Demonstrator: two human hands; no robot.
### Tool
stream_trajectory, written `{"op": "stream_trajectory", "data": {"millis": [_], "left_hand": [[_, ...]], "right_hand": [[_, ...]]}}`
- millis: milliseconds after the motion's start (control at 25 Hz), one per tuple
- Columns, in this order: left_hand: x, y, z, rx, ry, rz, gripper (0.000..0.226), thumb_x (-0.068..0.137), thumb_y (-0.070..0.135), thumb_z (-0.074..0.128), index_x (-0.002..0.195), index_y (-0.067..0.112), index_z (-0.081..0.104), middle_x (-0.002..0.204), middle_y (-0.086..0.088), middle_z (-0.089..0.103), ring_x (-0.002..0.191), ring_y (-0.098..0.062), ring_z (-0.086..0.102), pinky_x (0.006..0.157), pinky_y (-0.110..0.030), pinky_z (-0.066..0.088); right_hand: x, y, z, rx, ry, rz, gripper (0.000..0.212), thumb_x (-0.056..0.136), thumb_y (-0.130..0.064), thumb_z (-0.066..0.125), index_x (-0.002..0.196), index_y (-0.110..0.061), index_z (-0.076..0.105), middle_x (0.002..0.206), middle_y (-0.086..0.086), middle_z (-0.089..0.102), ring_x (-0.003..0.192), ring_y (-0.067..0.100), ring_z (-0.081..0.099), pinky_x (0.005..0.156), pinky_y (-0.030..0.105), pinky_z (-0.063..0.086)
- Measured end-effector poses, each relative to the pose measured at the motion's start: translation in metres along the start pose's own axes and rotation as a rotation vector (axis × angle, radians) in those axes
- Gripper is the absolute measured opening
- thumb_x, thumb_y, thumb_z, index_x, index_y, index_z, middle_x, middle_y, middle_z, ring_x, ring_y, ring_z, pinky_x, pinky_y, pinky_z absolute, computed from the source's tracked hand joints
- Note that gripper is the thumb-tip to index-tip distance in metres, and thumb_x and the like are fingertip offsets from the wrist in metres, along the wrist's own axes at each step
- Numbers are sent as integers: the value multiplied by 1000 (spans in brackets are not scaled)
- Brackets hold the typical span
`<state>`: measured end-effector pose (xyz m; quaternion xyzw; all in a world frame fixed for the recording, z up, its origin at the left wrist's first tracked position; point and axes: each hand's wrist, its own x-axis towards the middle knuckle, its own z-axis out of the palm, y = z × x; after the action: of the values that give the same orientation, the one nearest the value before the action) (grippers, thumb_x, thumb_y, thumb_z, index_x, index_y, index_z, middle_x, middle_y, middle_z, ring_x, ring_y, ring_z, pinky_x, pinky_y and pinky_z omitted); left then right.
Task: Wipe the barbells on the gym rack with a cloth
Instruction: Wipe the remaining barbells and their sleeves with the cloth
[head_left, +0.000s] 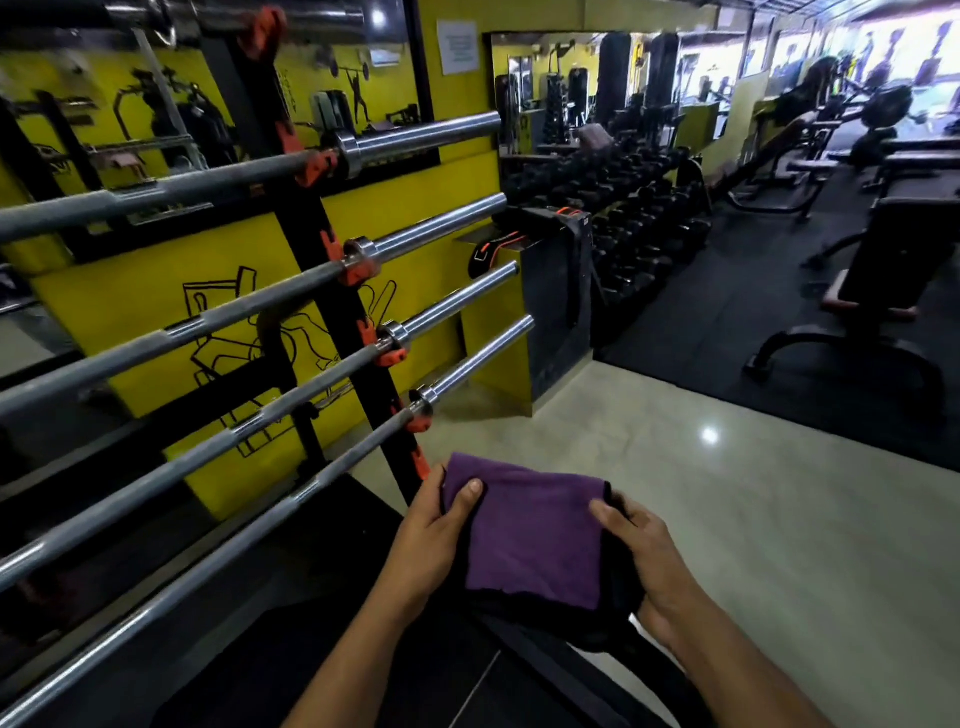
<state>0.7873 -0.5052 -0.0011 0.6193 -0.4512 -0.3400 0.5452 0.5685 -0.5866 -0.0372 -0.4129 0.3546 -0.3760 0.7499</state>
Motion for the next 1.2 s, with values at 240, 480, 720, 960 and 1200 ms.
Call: {"op": "stream_trajectory", "data": {"millis": [240,480,720,960,1200], "left_hand": [[114,-8,-23,141,-142,27,15,99,40,60,113,36,59,106,12,70,101,-9,67,95,-42,54],[239,-52,-40,445,-197,51,48,96,49,60,140,45,40,135,17,55,118,2,57,105,-40,49],[339,-83,-60,848,-279,159,75,95,59,49,158,31,21,164,9,22,149,-9,22,122,-37,27],[443,-122,-57,1042,-375,200,86,98,48,55,161,24,1,167,11,-2,153,-6,4,121,-24,17],[524,-163,-24,1170,-416,222,87,102,42,50,160,19,-11,166,7,-23,154,-10,-10,123,-31,22]], "right_hand": [[101,5,34,97,-22,144,45,86,-17,71,128,-2,60,119,19,71,109,33,69,86,39,60],[205,-36,35,64,212,68,45,83,-29,75,120,-5,64,106,21,73,99,40,70,87,52,58],[310,-57,5,193,411,23,58,83,-43,76,121,-3,60,104,24,67,87,34,67,78,48,58],[416,-55,-19,7,410,5,24,93,-11,67,114,-6,58,103,21,65,87,31,66,68,39,55],[505,-67,-13,-354,423,-148,19,93,-18,70,110,-22,62,99,-6,68,88,9,66,64,19,52]]}}
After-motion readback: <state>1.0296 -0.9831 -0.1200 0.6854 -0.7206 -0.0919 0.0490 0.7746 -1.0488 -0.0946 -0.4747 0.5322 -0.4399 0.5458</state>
